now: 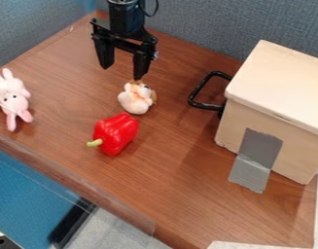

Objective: Move the red bell pepper to the upper left side of the table

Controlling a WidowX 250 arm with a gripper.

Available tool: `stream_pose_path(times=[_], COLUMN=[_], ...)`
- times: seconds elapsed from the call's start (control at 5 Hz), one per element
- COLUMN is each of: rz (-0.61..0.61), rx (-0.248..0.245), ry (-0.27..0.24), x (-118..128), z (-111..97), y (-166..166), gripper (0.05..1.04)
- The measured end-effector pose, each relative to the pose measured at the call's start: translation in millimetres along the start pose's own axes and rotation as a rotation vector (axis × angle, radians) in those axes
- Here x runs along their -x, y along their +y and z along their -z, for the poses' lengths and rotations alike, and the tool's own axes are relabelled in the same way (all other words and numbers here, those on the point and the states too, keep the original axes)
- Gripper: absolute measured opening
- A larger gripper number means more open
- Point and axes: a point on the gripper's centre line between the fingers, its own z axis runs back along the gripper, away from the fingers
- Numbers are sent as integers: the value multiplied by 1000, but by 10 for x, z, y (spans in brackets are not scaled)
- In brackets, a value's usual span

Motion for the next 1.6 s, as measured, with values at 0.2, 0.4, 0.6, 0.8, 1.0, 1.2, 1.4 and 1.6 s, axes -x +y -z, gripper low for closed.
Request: stream_pose_path(times=[0.2,0.4,0.6,0.8,1.0,1.2,1.4,1.6], rz=[-4,16,62,111,152,192,230,243], rx=[5,-3,-7,-5,-38,-93,-146,-188], ry=[32,34,-36,-57,-24,31,75,125], x=[48,218,319,434,569,701,819,890], z=[102,77,-194,-300,-167,100,300,489], y=[-4,-102,-239,-385,-478,-528,-547,-500], gripper=[1000,1000,1000,1000,1000,1000,1000,1000])
